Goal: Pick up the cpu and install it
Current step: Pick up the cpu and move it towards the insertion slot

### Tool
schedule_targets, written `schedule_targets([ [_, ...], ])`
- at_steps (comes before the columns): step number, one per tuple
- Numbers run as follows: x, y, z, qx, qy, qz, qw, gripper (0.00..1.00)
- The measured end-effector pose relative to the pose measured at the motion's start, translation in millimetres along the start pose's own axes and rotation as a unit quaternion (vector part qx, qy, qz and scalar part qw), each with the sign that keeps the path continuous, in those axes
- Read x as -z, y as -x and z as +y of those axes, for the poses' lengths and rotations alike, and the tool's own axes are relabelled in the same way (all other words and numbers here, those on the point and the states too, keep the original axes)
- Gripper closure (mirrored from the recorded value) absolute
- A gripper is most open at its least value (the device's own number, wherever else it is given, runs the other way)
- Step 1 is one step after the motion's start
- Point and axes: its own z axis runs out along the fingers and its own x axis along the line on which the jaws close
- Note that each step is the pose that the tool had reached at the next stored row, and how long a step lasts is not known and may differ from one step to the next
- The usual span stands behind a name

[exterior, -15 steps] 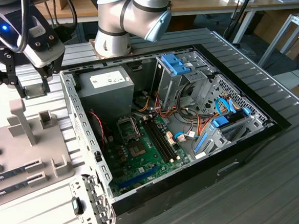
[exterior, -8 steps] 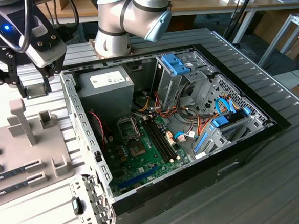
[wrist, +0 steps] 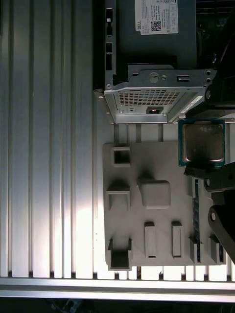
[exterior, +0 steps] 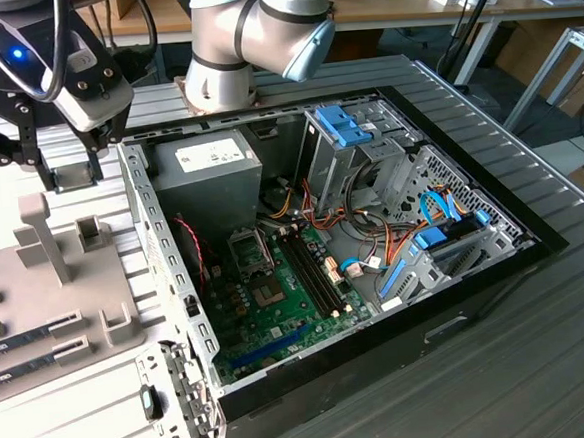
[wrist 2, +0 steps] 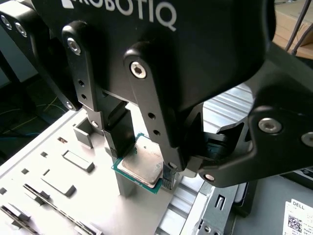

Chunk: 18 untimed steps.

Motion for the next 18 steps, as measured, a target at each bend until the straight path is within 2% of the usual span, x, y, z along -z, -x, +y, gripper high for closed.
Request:
schedule_targets([
  [18,-0.6,7.1,0.1,0.000,0.0000,0.0000,1.00000,0.53],
])
